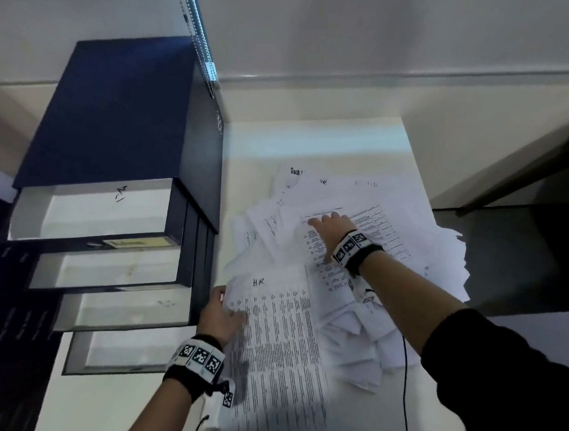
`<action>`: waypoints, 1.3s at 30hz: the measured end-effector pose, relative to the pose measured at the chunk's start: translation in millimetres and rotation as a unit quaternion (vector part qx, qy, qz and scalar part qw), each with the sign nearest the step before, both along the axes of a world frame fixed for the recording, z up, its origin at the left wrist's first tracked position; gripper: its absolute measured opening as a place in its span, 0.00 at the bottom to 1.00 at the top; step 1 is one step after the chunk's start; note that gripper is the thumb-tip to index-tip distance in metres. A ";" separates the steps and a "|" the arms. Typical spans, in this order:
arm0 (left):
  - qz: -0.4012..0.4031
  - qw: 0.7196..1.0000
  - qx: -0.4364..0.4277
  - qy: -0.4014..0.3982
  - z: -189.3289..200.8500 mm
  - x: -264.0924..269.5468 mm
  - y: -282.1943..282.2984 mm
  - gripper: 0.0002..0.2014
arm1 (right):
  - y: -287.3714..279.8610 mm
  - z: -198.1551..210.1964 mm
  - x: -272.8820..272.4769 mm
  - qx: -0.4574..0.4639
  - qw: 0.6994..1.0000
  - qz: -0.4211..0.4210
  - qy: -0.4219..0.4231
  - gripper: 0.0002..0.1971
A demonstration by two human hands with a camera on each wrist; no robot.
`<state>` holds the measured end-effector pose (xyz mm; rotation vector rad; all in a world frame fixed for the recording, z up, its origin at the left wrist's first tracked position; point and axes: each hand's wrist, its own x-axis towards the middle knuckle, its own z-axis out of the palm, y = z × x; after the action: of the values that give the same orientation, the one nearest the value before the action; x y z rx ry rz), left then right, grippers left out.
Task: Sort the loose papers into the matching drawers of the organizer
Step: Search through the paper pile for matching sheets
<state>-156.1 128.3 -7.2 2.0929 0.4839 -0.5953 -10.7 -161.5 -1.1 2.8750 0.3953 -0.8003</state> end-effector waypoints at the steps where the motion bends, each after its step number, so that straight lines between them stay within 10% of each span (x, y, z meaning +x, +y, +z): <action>1: 0.006 1.000 -0.010 -0.005 0.7 0.3 0.2 0.23 | -0.5 2.0 2.0 -0.023 1.000 0.011 -0.012 0.51; 5: -0.032 0.996 -0.080 0.015 4.4 5.1 -3.8 0.10 | -0.6 12.7 5.9 -0.074 0.993 0.078 -0.038 0.21; 9: -0.086 0.987 -0.132 0.043 10.8 5.2 -6.6 0.11 | -12.9 26.6 -2.2 0.069 0.995 -0.065 0.030 0.20; 12: -0.111 0.979 -0.161 0.061 17.9 -0.6 -9.2 0.13 | -47.3 41.0 -14.5 0.192 0.941 -0.277 0.005 0.25; 17: -0.041 0.976 -0.209 0.044 20.9 -9.9 -26.1 0.11 | -82.9 41.3 -69.5 0.192 0.915 -0.341 0.100 0.26; 21: 0.067 0.970 -0.227 0.056 18.8 -6.9 -48.1 0.27 | -69.4 25.6 -114.0 0.415 0.777 -0.441 0.172 0.48; 25: 0.183 0.944 -0.257 0.096 17.3 -1.8 -62.6 0.39 | -45.3 38.1 -147.6 0.570 0.665 -0.444 0.188 0.35; 29: 0.186 0.951 -0.245 0.034 32.0 1.8 -65.8 0.26 | -30.8 40.2 -163.7 0.527 0.766 -0.358 0.083 0.18; 31: 0.162 0.959 -0.230 -0.034 41.4 11.8 -63.5 0.44 | -27.3 51.6 -158.1 0.505 0.782 -0.364 -0.027 0.11; 33: 0.130 0.958 -0.242 -0.078 67.0 23.2 -57.3 0.54 | -21.6 79.5 -150.6 0.528 0.757 -0.366 -0.119 0.13; 39: -0.045 0.947 -0.257 -0.189 122.8 47.0 -39.2 0.24 | -3.9 148.5 -153.0 0.639 0.668 -0.346 -0.161 0.17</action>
<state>-109.1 89.1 115.6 1.6710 0.0040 -0.3100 -163.7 -165.5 147.4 4.4882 -0.4871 0.2184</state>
